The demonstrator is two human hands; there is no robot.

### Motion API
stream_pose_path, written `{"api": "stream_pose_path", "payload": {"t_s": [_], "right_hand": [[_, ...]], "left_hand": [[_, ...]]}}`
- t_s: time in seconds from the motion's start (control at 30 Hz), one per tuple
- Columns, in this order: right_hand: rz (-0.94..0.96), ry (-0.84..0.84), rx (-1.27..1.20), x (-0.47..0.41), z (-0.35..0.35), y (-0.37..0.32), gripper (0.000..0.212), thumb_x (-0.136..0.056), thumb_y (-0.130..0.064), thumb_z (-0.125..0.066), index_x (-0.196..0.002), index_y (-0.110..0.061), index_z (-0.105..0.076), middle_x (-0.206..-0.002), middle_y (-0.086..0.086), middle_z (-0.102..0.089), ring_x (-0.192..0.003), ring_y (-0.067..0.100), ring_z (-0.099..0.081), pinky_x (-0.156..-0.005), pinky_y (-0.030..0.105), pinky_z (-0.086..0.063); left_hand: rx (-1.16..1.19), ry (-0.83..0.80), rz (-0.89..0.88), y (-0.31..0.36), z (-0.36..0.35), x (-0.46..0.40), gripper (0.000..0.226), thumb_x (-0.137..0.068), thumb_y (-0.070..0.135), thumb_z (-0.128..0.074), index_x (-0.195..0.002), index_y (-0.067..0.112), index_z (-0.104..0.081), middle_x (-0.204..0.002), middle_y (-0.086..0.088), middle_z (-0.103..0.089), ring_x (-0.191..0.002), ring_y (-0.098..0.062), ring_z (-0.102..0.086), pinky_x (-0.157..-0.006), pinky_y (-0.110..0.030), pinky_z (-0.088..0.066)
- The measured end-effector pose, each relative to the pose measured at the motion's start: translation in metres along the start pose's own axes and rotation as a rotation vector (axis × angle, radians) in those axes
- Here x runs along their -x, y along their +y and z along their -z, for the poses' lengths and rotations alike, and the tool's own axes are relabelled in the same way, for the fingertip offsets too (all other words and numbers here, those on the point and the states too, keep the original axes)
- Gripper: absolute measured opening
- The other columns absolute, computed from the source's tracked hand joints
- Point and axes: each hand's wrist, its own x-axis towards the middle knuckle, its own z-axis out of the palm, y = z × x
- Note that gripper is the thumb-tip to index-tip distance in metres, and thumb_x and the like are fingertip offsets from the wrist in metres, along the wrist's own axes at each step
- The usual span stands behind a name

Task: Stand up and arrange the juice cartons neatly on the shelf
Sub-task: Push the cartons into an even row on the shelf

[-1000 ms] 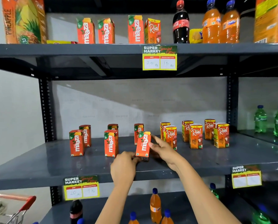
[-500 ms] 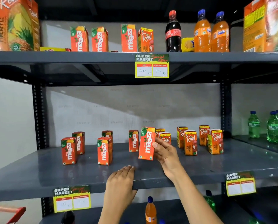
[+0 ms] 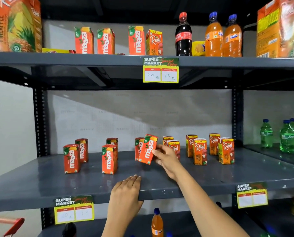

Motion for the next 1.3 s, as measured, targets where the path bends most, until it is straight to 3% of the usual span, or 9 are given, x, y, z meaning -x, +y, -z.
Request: {"api": "stream_pose_path", "payload": {"t_s": [0.17, 0.3, 0.4, 0.47, 0.53, 0.67, 0.83, 1.07, 1.3], "right_hand": [[-0.096, -0.053, 0.32, -0.021, -0.01, 0.013, 0.036, -0.096, -0.006, -0.051, -0.132, -0.005, -0.046, -0.128, 0.011, -0.057, -0.121, 0.026, -0.054, -0.093, 0.038, -0.05], [-0.092, -0.041, 0.48, -0.018, -0.012, 0.014, 0.044, -0.097, -0.013, -0.051, -0.139, -0.009, -0.04, -0.139, 0.012, -0.05, -0.126, 0.026, -0.05, -0.098, 0.037, -0.048], [-0.078, -0.044, 0.649, -0.013, -0.011, 0.015, 0.056, -0.092, -0.021, -0.06, -0.141, -0.007, -0.038, -0.14, 0.012, -0.051, -0.126, 0.025, -0.051, -0.103, 0.039, -0.045], [-0.093, -0.016, 0.856, -0.011, -0.011, 0.02, 0.071, -0.083, -0.033, -0.07, -0.14, -0.003, -0.039, -0.138, 0.012, -0.052, -0.123, 0.025, -0.052, -0.099, 0.035, -0.044], [-0.101, 0.033, 0.998, -0.008, -0.016, 0.024, 0.076, -0.074, -0.047, -0.074, -0.131, -0.006, -0.046, -0.131, 0.012, -0.055, -0.118, 0.026, -0.054, -0.095, 0.034, -0.045], [-0.192, 0.101, 1.14, -0.011, -0.042, 0.025, 0.094, -0.065, -0.07, -0.067, -0.134, -0.009, -0.044, -0.132, 0.011, -0.052, -0.122, 0.028, -0.05, -0.1, 0.041, -0.043], [-0.217, 0.341, 1.075, -0.014, -0.065, 0.032, 0.081, -0.069, -0.054, -0.073, -0.128, -0.009, -0.041, -0.13, 0.011, -0.056, -0.12, 0.03, -0.051, -0.098, 0.041, -0.036], [-0.213, 0.284, 1.175, -0.007, -0.064, 0.033, 0.079, -0.068, -0.058, -0.072, -0.127, -0.012, -0.048, -0.129, 0.008, -0.056, -0.12, 0.027, -0.051, -0.096, 0.039, -0.038], [-0.199, 0.345, 1.235, -0.004, -0.067, 0.034, 0.063, -0.072, -0.058, -0.067, -0.12, -0.018, -0.057, -0.123, 0.006, -0.061, -0.114, 0.026, -0.054, -0.092, 0.038, -0.037]], "left_hand": [[0.005, -0.034, 0.013, 0.001, 0.004, 0.001, 0.055, -0.051, 0.034, -0.082, -0.101, 0.017, -0.073, -0.102, 0.0, -0.074, -0.089, -0.015, -0.071, -0.077, -0.031, -0.057], [-0.025, -0.134, 0.019, 0.001, 0.004, 0.0, 0.063, -0.082, 0.046, -0.057, -0.138, 0.024, -0.041, -0.144, 0.005, -0.047, -0.128, -0.012, -0.045, -0.108, -0.03, -0.033], [0.106, -0.275, 0.021, -0.007, 0.015, -0.004, 0.082, -0.073, 0.068, -0.055, -0.141, 0.027, -0.034, -0.148, 0.007, -0.038, -0.132, -0.013, -0.038, -0.108, -0.03, -0.03], [0.384, -0.276, 0.189, -0.022, 0.029, -0.01, 0.077, -0.069, 0.074, -0.057, -0.131, 0.028, -0.048, -0.135, 0.006, -0.052, -0.117, -0.012, -0.051, -0.095, -0.026, -0.039], [0.446, -0.121, 0.455, -0.046, 0.036, -0.024, 0.066, -0.07, 0.063, -0.067, -0.117, 0.018, -0.055, -0.119, -0.002, -0.06, -0.102, -0.018, -0.057, -0.087, -0.029, -0.047], [0.312, -0.316, 0.904, -0.083, 0.032, -0.059, 0.094, -0.066, 0.049, -0.079, -0.133, 0.001, -0.032, -0.136, -0.019, -0.042, -0.125, -0.034, -0.042, -0.104, -0.043, -0.038], [0.207, -0.287, 0.884, -0.083, 0.008, -0.07, 0.076, -0.074, 0.05, -0.07, -0.13, 0.005, -0.044, -0.13, -0.015, -0.047, -0.119, -0.032, -0.046, -0.099, -0.04, -0.04], [0.191, -0.243, 0.922, -0.082, 0.007, -0.071, 0.085, -0.069, 0.054, -0.074, -0.129, 0.002, -0.042, -0.127, -0.016, -0.048, -0.118, -0.03, -0.048, -0.098, -0.039, -0.041], [0.24, -0.241, 0.884, -0.087, 0.003, -0.07, 0.066, -0.072, 0.044, -0.072, -0.121, 0.006, -0.051, -0.121, -0.014, -0.053, -0.111, -0.03, -0.052, -0.093, -0.039, -0.043]]}}
